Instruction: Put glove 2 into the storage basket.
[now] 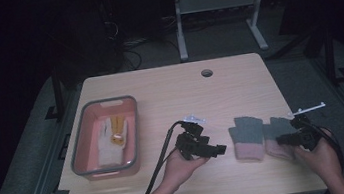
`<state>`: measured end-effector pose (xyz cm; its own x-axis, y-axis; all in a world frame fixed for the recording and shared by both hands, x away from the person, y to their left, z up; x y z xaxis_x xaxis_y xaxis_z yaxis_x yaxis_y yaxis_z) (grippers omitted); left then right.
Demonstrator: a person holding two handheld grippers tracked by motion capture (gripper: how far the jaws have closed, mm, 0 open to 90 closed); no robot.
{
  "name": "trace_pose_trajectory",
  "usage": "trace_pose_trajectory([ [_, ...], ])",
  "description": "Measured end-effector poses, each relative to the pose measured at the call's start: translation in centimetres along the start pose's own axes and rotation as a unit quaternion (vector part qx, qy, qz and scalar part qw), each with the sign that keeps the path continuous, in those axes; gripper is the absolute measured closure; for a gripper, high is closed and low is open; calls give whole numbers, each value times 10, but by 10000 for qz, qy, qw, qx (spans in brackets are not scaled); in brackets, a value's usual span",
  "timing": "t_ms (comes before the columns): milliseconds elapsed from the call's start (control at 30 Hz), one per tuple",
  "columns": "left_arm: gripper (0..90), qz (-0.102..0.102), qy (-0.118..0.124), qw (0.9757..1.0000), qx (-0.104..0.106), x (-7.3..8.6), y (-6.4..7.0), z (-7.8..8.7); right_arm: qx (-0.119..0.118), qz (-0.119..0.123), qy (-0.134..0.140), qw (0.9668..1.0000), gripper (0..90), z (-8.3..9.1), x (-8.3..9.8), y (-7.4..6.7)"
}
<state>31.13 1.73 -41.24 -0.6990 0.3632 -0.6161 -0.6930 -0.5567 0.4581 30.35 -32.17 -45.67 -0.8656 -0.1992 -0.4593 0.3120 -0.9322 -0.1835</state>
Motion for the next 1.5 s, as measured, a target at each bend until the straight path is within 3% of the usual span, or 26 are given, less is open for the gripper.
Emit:
trace_pose_trajectory([
  [300, 256, 56, 1, 10000, 66, -3, -1, -6, -198, -128, 81, 9997, 823, 1, 2, 5],
  [533, 256, 63, 29, 9999, 137, -4, 1, -7, -202, -26, 91, 9998, 831, 7, 1, 3],
  [833, 256, 75, 10, 10000, 43, -4, 0, -5, -196, 107, 293, 9993, 832, 24, -6, -4],
  [1067, 256, 87, 22, 10000, 22, -4, -1, -3, -380, 122, 520, 9978, 831, 37, -18, -19],
  [1233, 256, 95, 44, 9999, 24, -4, -1, -1, -460, 345, 525, 9970, 831, 30, -27, -37],
  [1500, 256, 155, 52, 9998, 65, -4, -5, 4, -591, 444, 426, 9964, 831, 14, -39, -60],
])
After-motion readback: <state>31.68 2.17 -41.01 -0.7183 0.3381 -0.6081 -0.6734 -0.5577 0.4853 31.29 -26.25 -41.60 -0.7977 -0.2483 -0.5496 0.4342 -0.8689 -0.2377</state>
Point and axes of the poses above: each handheld gripper's, and its own axes: z roughly backward along the jaws, x roughly out of its underside, y roughly to its right, the point moved 1 cm from there along -z, roughly forward along the jaws, and after that the axes turned 3 degrees about z, right-handed, at the moved point
